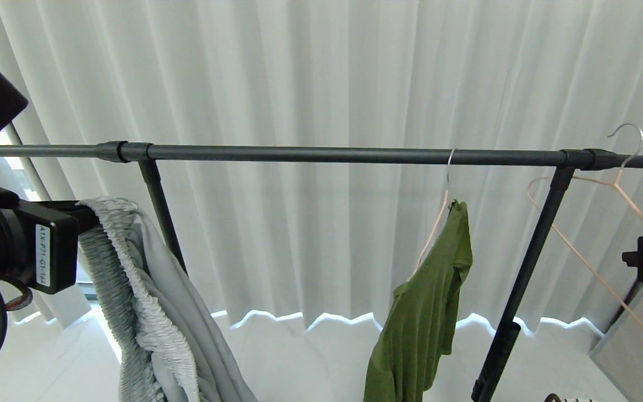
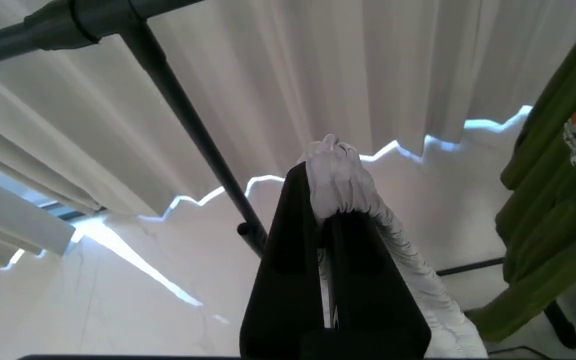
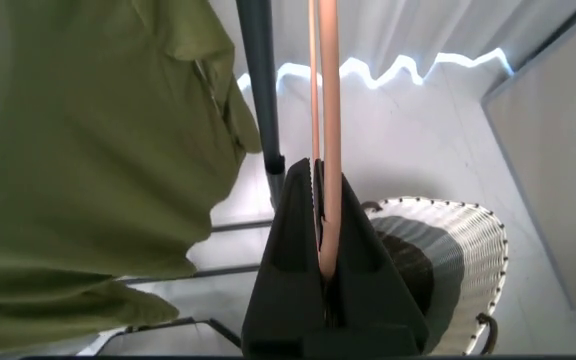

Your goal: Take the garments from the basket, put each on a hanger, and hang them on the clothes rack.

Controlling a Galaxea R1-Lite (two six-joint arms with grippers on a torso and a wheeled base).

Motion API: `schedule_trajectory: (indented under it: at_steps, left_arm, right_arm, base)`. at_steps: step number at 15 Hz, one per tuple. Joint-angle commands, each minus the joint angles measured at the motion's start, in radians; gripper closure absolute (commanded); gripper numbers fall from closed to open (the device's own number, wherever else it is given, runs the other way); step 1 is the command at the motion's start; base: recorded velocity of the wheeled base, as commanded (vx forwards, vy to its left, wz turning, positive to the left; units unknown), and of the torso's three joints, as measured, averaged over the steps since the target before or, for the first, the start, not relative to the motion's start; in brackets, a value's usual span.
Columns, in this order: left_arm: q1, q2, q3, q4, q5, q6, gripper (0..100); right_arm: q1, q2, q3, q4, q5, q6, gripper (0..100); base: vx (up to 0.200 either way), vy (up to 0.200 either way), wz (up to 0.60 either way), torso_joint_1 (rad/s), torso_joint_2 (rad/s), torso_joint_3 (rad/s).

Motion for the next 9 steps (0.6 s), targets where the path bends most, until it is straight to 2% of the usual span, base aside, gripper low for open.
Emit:
schedule_trajectory:
  at_steps: [1,4,9]
  left_arm:
    - [0.0,0.002,0.005,0.0,0.005,0.004,100]
    - [0.0,0.001,0.005,0.0,0.006,0.004,100]
    - [0.002,0.002,0.021,0.0,0.005,0.004,100]
  right_arm:
    - [0.0,-0.099,0.065,0.002,0.0,0.0,100]
    - [0.005,-0.171,0.129,0.003,0.0,-0.004,100]
    - [0.016,-0.246,0.18,0.028,0.002,-0.007,100]
  base:
    - [-0.2,0.0,0.0,0.002,0.0,0.012]
    - [-0.2,0.0,0.0,0.006,0.01,0.002]
    - [-0.2,0.0,0.0,-0.003,0.0,0.003]
